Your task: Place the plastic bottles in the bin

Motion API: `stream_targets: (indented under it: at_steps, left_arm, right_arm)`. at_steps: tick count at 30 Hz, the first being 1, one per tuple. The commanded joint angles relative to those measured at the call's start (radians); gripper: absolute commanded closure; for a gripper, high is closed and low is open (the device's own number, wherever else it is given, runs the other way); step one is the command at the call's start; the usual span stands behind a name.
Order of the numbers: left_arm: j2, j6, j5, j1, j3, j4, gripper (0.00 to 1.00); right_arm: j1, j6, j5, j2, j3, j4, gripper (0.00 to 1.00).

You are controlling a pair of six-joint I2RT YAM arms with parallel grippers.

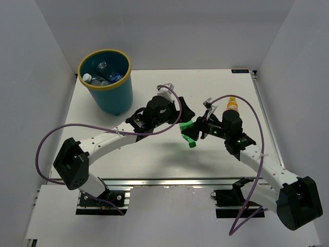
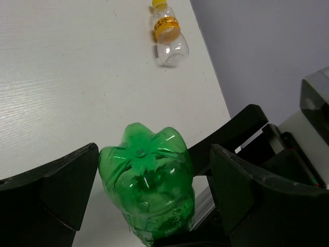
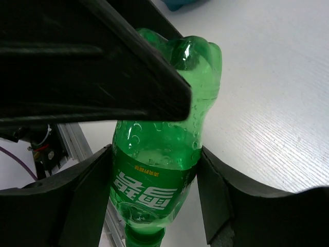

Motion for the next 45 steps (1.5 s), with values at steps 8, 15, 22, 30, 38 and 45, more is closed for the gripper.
stream_targets:
  at_steps: [8,15,22,30,38,45]
  left_arm:
    - [-0.002,-0.028,-0.053,-0.014,-0.006,-0.003,0.57]
    - [-0.022,-0.014,-0.185,0.094,0.115,-0.133,0.87]
    - [-0.059,0.053,-0.257,0.340,0.345,-0.233,0.90]
    - [-0.047,0.114,-0.396,0.617,0.595,-0.287,0.85]
    - [0.061,0.176,-0.503,0.783,0.686,-0.293,0.42]
    - [0.174,0.263,-0.475,0.788,0.827,-0.348,0.02]
  right_arm:
    - [0.005,0.022,-0.019,-0.050,0.059,0.117,0.41]
    - [0.004,0.018,0.121,-0.062,0.042,0.007,0.11]
    - [-0.028,0.019,0.342,-0.069,0.025,-0.095,0.11]
    - [-0.134,0.030,0.426,-0.042,0.079,-0.170,0.11]
    - [-0.225,0.004,0.521,-0.010,0.128,-0.205,0.11]
    - [-0.269,-0.045,0.617,0.056,0.182,-0.242,0.11]
